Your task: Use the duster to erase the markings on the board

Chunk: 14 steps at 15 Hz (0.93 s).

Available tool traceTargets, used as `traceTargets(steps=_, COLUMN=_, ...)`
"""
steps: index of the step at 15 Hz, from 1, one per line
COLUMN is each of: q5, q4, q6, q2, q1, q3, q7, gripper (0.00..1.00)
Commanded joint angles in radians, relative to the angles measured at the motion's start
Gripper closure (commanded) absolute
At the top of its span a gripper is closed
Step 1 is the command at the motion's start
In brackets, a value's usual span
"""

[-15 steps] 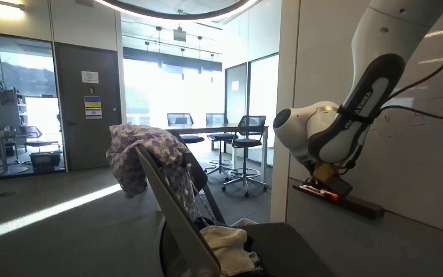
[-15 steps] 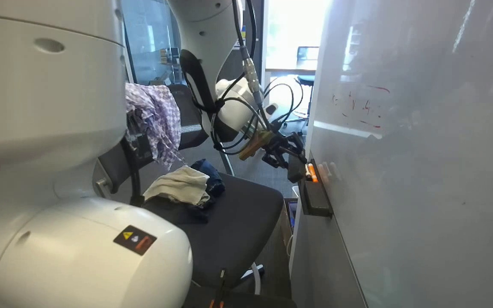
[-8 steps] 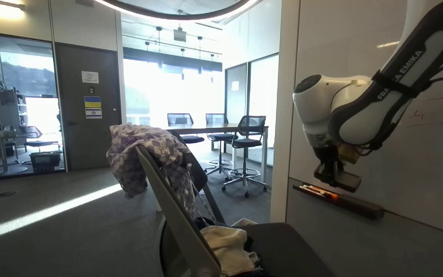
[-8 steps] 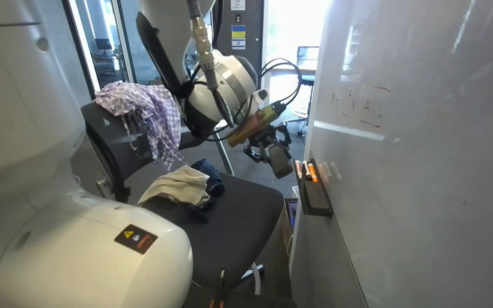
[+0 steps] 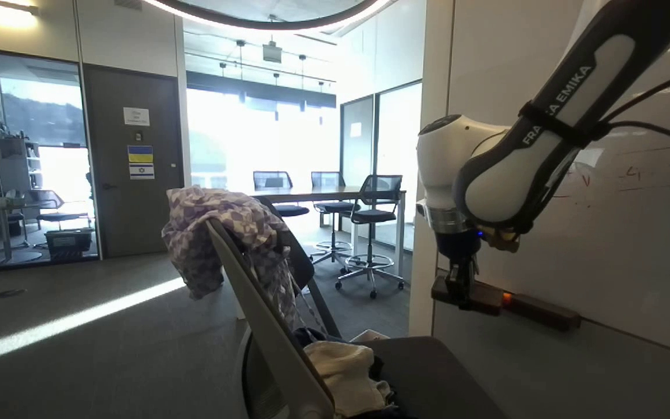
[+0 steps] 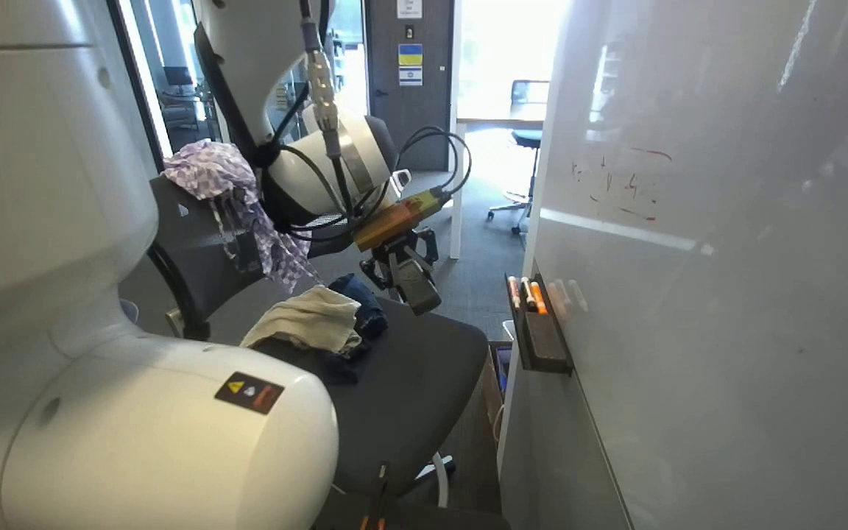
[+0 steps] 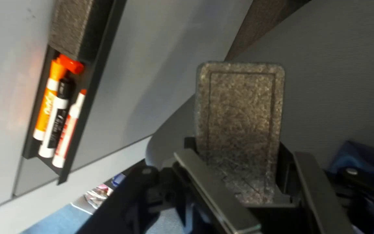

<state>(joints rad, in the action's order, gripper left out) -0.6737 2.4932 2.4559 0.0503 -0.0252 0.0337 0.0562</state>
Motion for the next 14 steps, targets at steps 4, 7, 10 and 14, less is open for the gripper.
traceTargets(steps=4, q5=0.157, q4=-0.064, q6=0.165, q2=-0.223, q1=0.003, q3=-0.017, q7=0.318, gripper=0.69)
traceTargets(steps=7, q5=0.225, q4=-0.106, q6=0.189, q2=-0.315, q1=-0.007, q3=-0.032, q7=0.414, gripper=0.69)
traceTargets(steps=10, q5=0.290, q4=-0.145, q6=0.157, q2=-0.365, q1=-0.024, q3=-0.056, q7=0.499, gripper=0.44)
traceTargets(steps=14, q5=0.464, q4=-0.142, q6=0.145, q2=-0.354, q1=-0.100, q3=-0.130, q7=0.695, gripper=0.05)
